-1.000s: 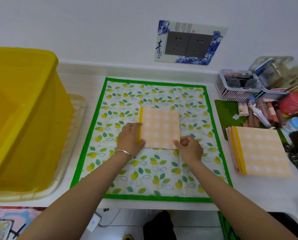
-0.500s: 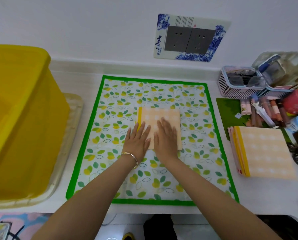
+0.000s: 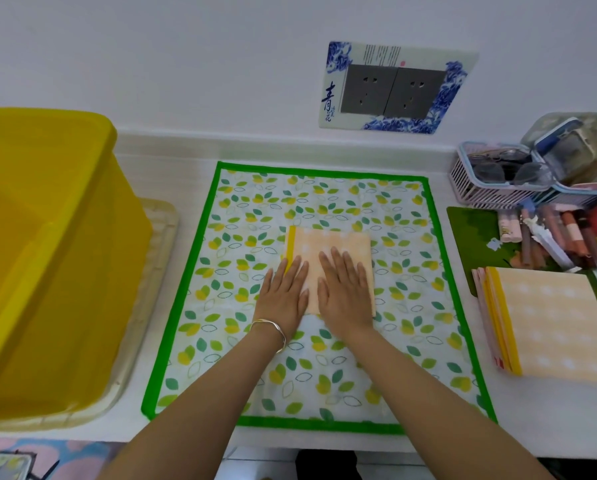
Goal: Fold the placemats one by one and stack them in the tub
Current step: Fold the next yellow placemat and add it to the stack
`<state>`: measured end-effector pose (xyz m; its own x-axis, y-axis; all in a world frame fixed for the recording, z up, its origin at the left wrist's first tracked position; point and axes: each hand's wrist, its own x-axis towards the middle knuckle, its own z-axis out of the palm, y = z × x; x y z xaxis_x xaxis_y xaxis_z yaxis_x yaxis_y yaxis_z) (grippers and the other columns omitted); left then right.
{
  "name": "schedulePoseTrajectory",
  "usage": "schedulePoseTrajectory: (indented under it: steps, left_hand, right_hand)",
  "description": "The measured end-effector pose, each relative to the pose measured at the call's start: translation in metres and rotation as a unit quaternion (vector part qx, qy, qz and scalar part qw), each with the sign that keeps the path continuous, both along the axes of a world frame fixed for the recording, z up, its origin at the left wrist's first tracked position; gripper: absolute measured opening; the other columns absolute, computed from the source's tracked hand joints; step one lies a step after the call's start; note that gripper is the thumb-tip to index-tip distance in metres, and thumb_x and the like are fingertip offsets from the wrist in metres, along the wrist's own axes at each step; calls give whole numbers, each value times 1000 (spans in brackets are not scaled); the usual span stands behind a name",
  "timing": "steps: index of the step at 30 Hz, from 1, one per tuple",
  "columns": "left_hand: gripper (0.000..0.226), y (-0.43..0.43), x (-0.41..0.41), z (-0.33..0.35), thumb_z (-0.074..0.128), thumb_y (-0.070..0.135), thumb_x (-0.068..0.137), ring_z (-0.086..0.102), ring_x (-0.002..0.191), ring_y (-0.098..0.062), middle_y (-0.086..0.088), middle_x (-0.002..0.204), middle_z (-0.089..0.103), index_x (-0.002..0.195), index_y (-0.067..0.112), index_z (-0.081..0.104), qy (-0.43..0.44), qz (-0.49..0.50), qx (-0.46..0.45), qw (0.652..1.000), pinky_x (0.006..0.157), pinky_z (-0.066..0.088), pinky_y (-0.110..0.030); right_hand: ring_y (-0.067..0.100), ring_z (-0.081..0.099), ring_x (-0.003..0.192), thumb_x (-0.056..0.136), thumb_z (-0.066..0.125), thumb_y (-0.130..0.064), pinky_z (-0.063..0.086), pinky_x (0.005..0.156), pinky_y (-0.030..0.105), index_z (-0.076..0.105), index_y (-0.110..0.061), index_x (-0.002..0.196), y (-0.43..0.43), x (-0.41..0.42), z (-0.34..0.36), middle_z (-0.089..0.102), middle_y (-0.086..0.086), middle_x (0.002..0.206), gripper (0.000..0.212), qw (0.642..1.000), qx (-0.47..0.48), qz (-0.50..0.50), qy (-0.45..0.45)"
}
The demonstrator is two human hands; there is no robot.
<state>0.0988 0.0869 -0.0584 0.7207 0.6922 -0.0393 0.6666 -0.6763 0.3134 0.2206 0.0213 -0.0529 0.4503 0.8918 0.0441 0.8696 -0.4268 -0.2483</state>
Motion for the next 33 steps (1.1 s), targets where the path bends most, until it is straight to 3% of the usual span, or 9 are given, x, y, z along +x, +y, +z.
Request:
schedulePoseTrajectory:
  steps: [4,8,13,16,19,22,26,30,33]
  left_hand:
    - [84,0,-1,0,-33,58,75,-13,139,-12,10,150,-9,145,25,0,1,-2,12,1000,111,-16,-29]
    - [79,-1,-1,4,-35,57,73,-20,138,-10,12,148,-18,142,27,-11,12,-5,7,1000,111,-18,-29]
    - [73,0,0,5,-15,51,79,-13,143,-14,12,148,-20,147,25,-8,24,0,-18,1000,111,-18,-28]
    - [68,9,3,14,12,53,94,-2,145,-17,3,156,-8,149,16,-4,-41,36,-82,995,115,-5,-27]
    - [63,19,12,35,42,34,97,23,139,-26,-8,152,26,148,7,15,-162,187,-182,952,114,18,-34]
    - [63,31,22,51,53,25,93,41,126,-30,-13,139,44,144,4,23,-192,285,-295,892,106,34,-40]
    - [62,39,29,68,53,24,93,42,127,-30,-14,143,38,144,3,23,-139,313,-388,856,100,35,-33]
    - [59,38,27,77,57,21,92,46,120,-32,-17,138,42,142,4,31,-159,342,-447,811,95,39,-33]
    - [51,28,19,84,56,15,92,56,99,-30,-19,130,51,139,4,38,-189,335,-513,767,86,47,-38]
  right_hand:
    - [21,23,142,95,22,-38,4,115,39,33,-19,146,-15,19,0,30,3,152,56,1000,-6,-14,-14]
    - [16,7,145,92,8,-45,-6,116,36,14,-20,150,-35,41,-3,9,-3,157,64,999,-23,-30,-1]
    - [15,-7,145,85,-5,-54,-12,115,33,-4,-23,149,-38,49,2,-13,-8,154,72,998,-54,-19,37]
    - [16,0,145,98,24,-48,-3,117,33,4,-20,151,-42,56,12,2,-2,158,64,991,-41,-39,123]
    - [23,33,134,96,47,-35,25,112,38,31,-13,144,-40,62,28,38,5,145,56,972,31,-133,192]
    - [22,50,114,93,54,-29,40,98,35,46,-10,134,-29,66,47,53,6,128,46,928,31,-210,306]
    - [24,54,114,92,57,-23,45,93,33,49,-5,129,-19,68,65,55,9,128,42,847,35,-285,448]
    - [28,57,109,91,60,-19,48,84,35,50,0,127,-24,64,75,58,12,125,43,767,39,-311,559]
    - [26,59,102,88,64,-21,50,84,39,50,-3,128,-41,58,81,61,11,121,45,725,49,-288,623]
